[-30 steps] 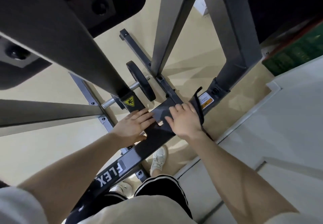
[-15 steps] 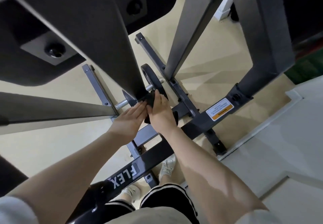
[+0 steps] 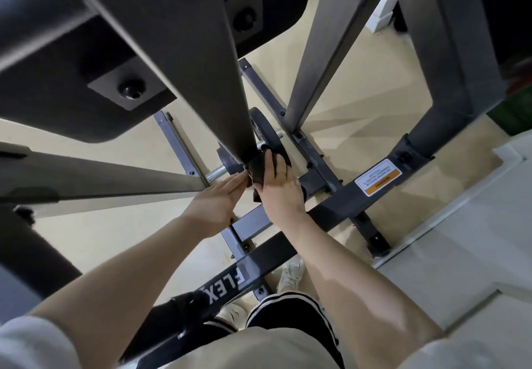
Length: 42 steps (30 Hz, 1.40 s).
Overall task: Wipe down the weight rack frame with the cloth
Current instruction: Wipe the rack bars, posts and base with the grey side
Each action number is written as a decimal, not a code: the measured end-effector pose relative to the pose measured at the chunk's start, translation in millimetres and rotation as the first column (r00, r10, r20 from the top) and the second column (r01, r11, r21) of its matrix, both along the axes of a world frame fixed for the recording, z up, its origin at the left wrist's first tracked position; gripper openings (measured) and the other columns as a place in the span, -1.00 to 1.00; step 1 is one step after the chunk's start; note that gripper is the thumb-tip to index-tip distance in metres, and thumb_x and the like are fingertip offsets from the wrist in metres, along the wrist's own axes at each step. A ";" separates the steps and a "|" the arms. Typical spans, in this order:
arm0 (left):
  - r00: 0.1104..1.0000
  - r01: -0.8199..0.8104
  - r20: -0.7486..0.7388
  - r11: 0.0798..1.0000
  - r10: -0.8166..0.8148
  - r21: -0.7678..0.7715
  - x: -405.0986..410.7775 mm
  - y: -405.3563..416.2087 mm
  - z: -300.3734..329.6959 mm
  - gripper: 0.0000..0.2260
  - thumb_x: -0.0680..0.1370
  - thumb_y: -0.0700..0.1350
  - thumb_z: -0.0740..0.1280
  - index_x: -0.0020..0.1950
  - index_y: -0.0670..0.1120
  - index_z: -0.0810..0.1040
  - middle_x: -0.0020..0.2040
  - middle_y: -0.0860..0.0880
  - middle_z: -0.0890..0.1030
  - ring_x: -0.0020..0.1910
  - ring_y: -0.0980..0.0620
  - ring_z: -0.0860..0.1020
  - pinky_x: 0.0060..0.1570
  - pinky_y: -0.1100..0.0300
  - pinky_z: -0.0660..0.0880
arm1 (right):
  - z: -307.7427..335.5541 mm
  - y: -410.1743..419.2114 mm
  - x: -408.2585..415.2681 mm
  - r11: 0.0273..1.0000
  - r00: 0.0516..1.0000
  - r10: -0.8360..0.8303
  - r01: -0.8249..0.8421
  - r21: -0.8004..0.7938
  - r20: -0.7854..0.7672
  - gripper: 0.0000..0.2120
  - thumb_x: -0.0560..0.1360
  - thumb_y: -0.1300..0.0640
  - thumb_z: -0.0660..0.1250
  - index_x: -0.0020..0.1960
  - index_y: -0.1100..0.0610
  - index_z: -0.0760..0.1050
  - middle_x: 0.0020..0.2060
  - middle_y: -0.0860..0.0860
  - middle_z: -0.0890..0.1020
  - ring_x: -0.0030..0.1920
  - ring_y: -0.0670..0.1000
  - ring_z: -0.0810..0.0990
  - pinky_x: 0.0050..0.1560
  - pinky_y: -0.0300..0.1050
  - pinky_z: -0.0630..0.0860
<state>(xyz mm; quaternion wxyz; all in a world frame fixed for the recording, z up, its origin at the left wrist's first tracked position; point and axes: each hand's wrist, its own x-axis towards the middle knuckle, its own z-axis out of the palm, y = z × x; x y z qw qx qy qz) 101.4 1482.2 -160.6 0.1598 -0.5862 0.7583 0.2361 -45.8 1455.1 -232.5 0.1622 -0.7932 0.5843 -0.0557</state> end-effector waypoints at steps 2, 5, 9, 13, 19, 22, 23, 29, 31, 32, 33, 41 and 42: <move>1.000 -0.019 0.025 1.000 0.018 0.005 2.7 4.3 3.3 -0.40 0.57 -0.34 0.04 0.56 -0.04 -0.07 0.55 0.11 -0.17 0.53 0.08 -0.05 0.42 0.28 0.04 | -7.4 29.3 -13.4 0.995 0.992 0.089 -0.092 -0.035 -0.086 -0.21 0.33 -0.02 0.50 0.43 0.16 0.21 0.33 0.23 0.44 0.27 0.23 0.47 0.19 0.08 0.48; 0.997 -0.062 0.058 0.997 0.059 0.052 7.4 8.3 3.5 -0.41 0.57 -0.34 0.05 0.56 -0.06 -0.05 0.56 0.09 -0.17 0.53 0.05 -0.04 0.43 0.23 0.05 | -6.5 55.2 -34.9 0.968 0.962 0.243 -0.249 -0.038 -0.123 -0.19 0.31 0.16 0.50 0.48 0.09 0.20 0.43 0.15 0.34 0.43 0.20 0.27 0.40 0.11 0.18; 0.988 -0.132 0.095 0.987 0.123 0.088 11.9 20.4 5.8 -0.44 0.57 -0.33 0.06 0.55 -0.08 0.01 0.56 0.07 -0.11 0.52 0.00 0.04 0.44 0.13 0.17 | -7.4 23.1 -27.8 0.814 0.814 0.539 -0.569 -0.113 -0.219 -0.45 0.45 0.26 0.26 0.43 0.07 0.34 0.47 0.05 0.29 0.49 0.14 0.18 0.48 0.05 0.01; 0.978 -0.188 0.120 0.971 0.171 0.150 17.3 36.8 4.5 -0.49 0.58 -0.31 0.07 0.54 -0.14 0.09 0.57 0.04 -0.04 0.51 0.00 0.09 0.43 0.11 0.18 | -1.2 13.1 -22.3 0.784 0.769 0.591 -0.619 -0.051 -0.245 -0.67 0.43 0.22 0.34 0.19 0.09 0.55 0.32 0.01 0.49 0.44 0.11 0.28 0.46 0.04 0.10; 0.993 -0.120 0.064 0.915 0.103 0.385 -1.3 58.3 -6.9 -0.58 0.62 -0.26 0.07 0.48 -0.01 0.27 0.44 -0.05 0.35 0.37 -0.09 0.35 0.28 0.04 0.39 | 12.9 24.1 -57.5 0.640 0.604 0.752 -0.765 0.074 -0.265 -0.74 0.42 0.19 0.42 0.11 0.07 0.57 0.22 0.00 0.56 0.40 0.10 0.37 0.39 0.00 0.11; 0.991 -0.116 -0.023 0.925 0.133 0.361 -14.9 69.2 -11.8 -0.69 0.64 -0.07 0.12 0.36 0.00 0.46 0.28 -0.03 0.52 0.23 -0.06 0.46 0.15 0.12 0.43 | 20.9 -13.0 -32.9 0.467 0.406 0.817 -0.883 0.057 -0.410 -0.74 0.56 0.13 0.24 0.24 0.08 0.49 0.32 0.02 0.48 0.48 0.08 0.22 0.47 -0.03 0.03; 0.984 -0.153 -0.033 0.930 0.174 0.333 -15.1 70.4 -14.6 -0.70 0.63 -0.02 0.16 0.34 0.02 0.49 0.25 -0.01 0.55 0.21 -0.06 0.48 0.11 0.13 0.44 | 19.5 -24.6 -21.2 0.459 0.389 0.816 -0.886 0.068 -0.427 -0.72 0.60 0.13 0.14 0.29 0.11 0.43 0.37 0.04 0.41 0.51 0.07 0.11 0.48 -0.06 -0.07; 0.977 -0.202 0.021 0.897 0.211 0.394 -15.0 67.1 -20.9 -0.65 0.55 -0.02 0.32 0.34 0.05 0.46 0.25 0.01 0.53 0.24 -0.03 0.45 -0.02 0.18 0.40 | 15.3 0.2 -30.9 0.505 0.435 0.823 -0.855 0.119 -0.366 -0.86 0.45 0.19 0.31 -0.03 0.12 0.59 0.06 0.07 0.63 0.34 0.12 0.43 0.43 0.01 0.16; 0.978 -0.194 0.013 0.887 0.208 0.420 -13.2 63.4 -23.4 -0.65 0.55 -0.11 0.29 0.34 0.07 0.46 0.25 0.01 0.53 0.22 -0.03 0.46 -0.01 0.14 0.44 | 17.8 -1.4 -42.5 0.413 0.366 0.874 -0.906 0.092 -0.319 -0.93 0.43 0.11 0.35 -0.12 0.06 0.60 -0.06 0.00 0.66 0.20 0.08 0.54 0.38 -0.01 0.27; 0.979 -0.186 0.005 0.887 0.204 0.423 -11.4 62.3 -23.4 -0.63 0.55 -0.16 0.26 0.35 0.08 0.45 0.25 0.01 0.52 0.22 -0.03 0.46 0.02 0.13 0.47 | 18.3 -10.8 -39.6 0.374 0.332 0.887 -0.924 0.079 -0.320 -0.94 0.42 0.06 0.38 -0.16 0.04 0.59 -0.11 -0.02 0.65 0.14 0.07 0.56 0.35 -0.01 0.30; 0.983 -0.164 0.000 0.886 0.183 0.433 -9.5 62.0 -22.3 -0.60 0.56 -0.21 0.23 0.37 0.09 0.43 0.26 0.00 0.52 0.22 -0.03 0.46 0.05 0.11 0.48 | 17.2 -20.7 -33.9 0.365 0.329 0.888 -0.929 0.056 -0.321 -0.92 0.40 0.03 0.40 -0.19 0.03 0.58 -0.16 -0.03 0.65 0.08 0.06 0.57 0.33 -0.02 0.31; 0.866 0.241 0.320 0.880 -0.385 0.409 -11.3 57.9 45.1 -0.78 0.61 -0.26 0.16 0.15 -0.14 0.55 -0.10 -0.02 0.53 -0.06 -0.06 0.52 -0.13 0.17 0.35 | 13.4 55.1 -12.6 0.816 0.767 0.572 -0.496 0.296 -0.292 -0.71 0.64 0.07 0.03 0.09 0.15 0.49 -0.01 0.06 0.60 0.20 0.07 0.45 0.50 -0.05 -0.08; 0.843 0.276 0.352 0.889 -0.407 0.366 -1.0 61.1 56.4 -0.79 0.60 -0.26 0.15 0.12 -0.13 0.56 -0.12 -0.01 0.52 -0.07 -0.06 0.51 -0.11 0.17 0.37 | 14.2 63.2 -3.0 0.828 0.802 0.540 -0.451 0.334 -0.256 -0.67 0.65 0.05 -0.05 0.13 0.15 0.44 0.03 0.07 0.59 0.19 0.08 0.46 0.48 -0.05 -0.01</move>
